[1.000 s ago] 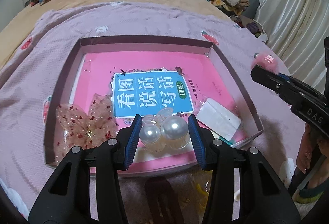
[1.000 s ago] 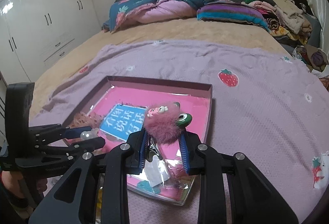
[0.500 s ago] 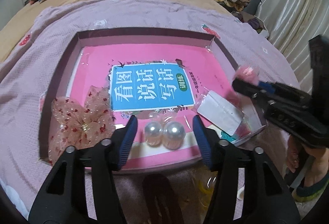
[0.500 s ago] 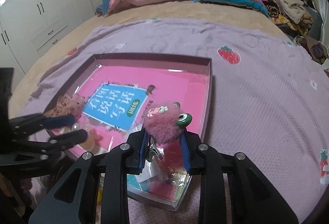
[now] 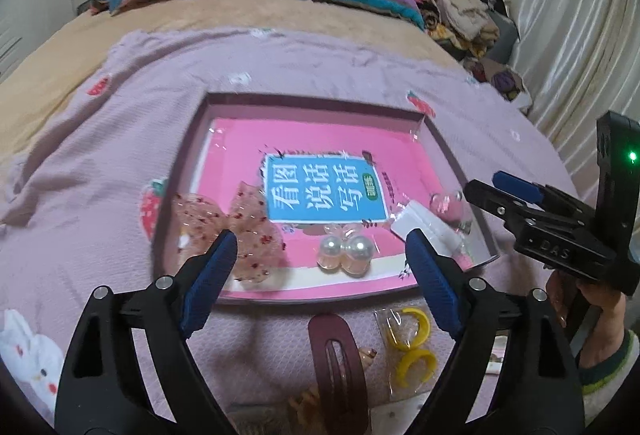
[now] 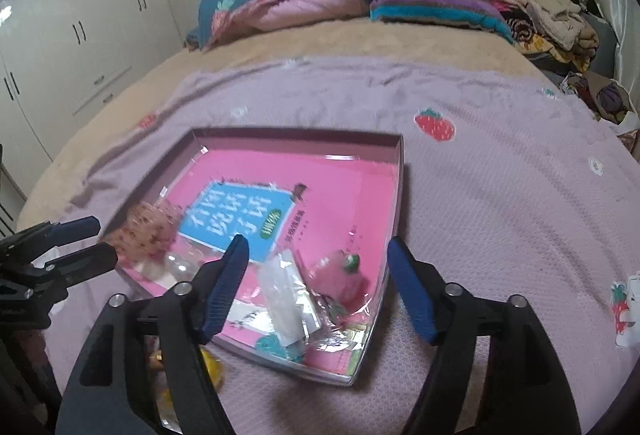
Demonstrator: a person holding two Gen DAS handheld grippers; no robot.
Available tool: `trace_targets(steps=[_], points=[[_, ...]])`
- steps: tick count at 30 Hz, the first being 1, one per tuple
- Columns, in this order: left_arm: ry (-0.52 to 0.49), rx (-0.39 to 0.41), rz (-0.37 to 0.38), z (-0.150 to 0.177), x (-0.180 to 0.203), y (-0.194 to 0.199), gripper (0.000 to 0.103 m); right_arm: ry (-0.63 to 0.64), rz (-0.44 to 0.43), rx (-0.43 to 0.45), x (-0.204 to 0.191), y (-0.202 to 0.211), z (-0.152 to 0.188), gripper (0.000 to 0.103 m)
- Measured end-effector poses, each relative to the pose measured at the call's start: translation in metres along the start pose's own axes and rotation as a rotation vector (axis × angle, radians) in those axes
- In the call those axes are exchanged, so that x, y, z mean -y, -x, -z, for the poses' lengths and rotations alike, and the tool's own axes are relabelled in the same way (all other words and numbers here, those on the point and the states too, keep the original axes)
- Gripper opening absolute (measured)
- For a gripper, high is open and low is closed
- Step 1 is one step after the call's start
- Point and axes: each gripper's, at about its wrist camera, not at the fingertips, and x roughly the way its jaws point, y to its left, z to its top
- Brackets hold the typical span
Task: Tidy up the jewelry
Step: 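Place the pearl clips and pink fluffy clip into the tray, opening both tools, then withdraw both tools from the tray toward the remaining accessories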
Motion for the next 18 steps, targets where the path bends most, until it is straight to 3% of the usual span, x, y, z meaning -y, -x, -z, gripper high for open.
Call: trace_targets(steps=[7,18], points=[[0.027,0.074,-0.024,-0.002,-0.007,0.038,0.093,-0.005,-0.012,0.096,-0.010,0.039,-0.004,0.085],[0.037,0.146,-0.024,-0.001,-0.008,0.080,0.093,-0.024,-0.019,0.220,-0.022,0.107,0.000,0.092]])
